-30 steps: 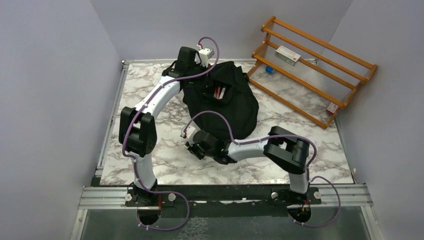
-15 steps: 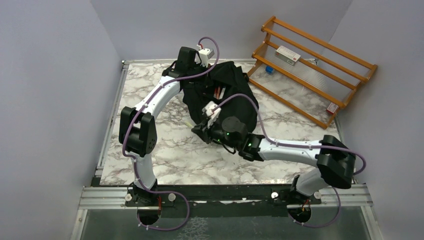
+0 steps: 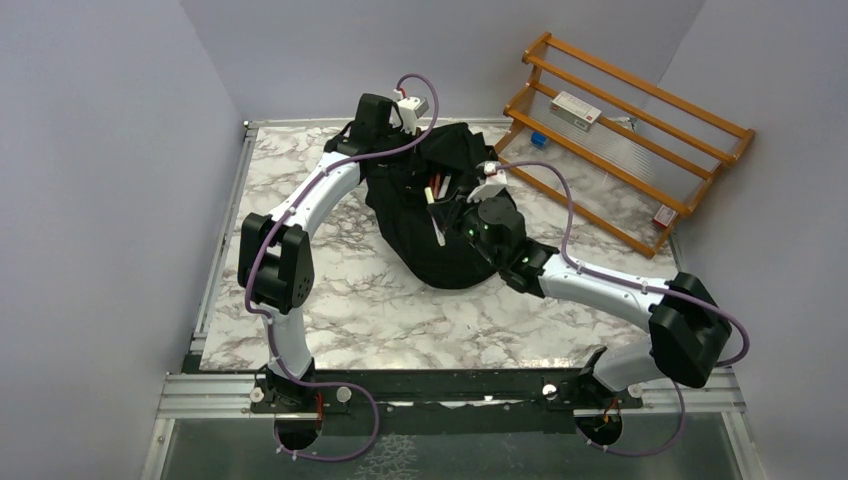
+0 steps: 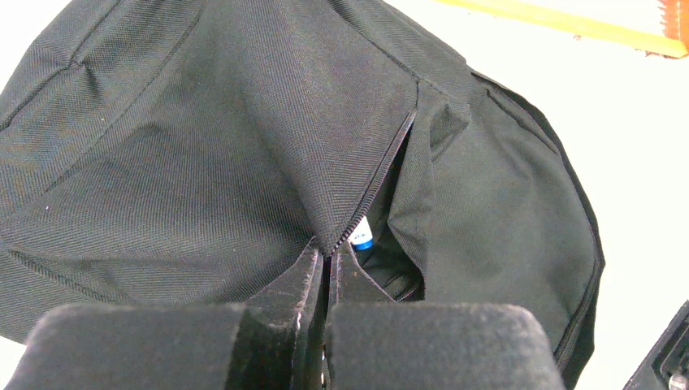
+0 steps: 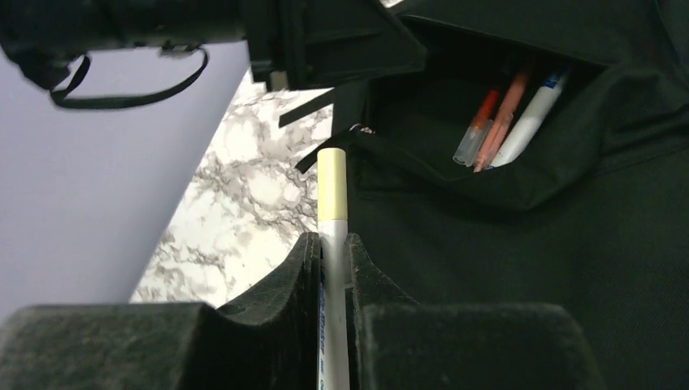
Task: Pack the student bag
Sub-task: Place the stationery in the student bag, then adjust the student bag at the center of the board.
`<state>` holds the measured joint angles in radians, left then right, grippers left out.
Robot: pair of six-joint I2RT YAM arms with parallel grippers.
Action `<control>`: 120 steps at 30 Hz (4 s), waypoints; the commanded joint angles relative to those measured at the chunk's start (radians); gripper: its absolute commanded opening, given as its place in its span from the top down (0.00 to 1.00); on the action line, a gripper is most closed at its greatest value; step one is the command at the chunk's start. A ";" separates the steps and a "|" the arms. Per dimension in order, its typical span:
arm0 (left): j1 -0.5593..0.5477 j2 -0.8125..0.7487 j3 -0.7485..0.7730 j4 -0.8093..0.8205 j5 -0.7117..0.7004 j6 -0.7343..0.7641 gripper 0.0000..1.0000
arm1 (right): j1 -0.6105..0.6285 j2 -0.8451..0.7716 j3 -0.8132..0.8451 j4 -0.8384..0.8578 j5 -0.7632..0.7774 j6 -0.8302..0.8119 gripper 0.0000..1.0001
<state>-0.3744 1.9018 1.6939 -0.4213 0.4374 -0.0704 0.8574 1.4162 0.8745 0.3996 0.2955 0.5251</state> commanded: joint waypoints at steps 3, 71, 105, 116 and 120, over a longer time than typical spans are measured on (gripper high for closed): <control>0.003 -0.015 0.002 0.032 0.021 -0.004 1.00 | -0.067 0.051 0.096 -0.156 0.067 0.271 0.99; -0.047 -0.039 -0.068 0.096 0.085 -0.068 1.00 | -0.331 0.559 0.472 -0.084 0.015 0.677 0.58; -0.047 -0.009 -0.027 0.084 0.059 -0.042 1.00 | -0.646 -0.117 -0.082 -0.457 -0.319 0.171 0.28; -0.047 -0.006 -0.024 0.085 0.061 -0.046 1.00 | -0.674 0.042 -0.095 -0.302 -0.626 0.210 0.29; -0.047 -0.004 -0.020 0.084 0.063 -0.049 1.00 | -0.675 0.119 -0.063 -0.328 -0.649 0.203 0.34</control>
<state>-0.4084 1.9015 1.6287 -0.3401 0.4564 -0.1150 0.1841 1.4700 0.7807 0.0586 -0.2768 0.7216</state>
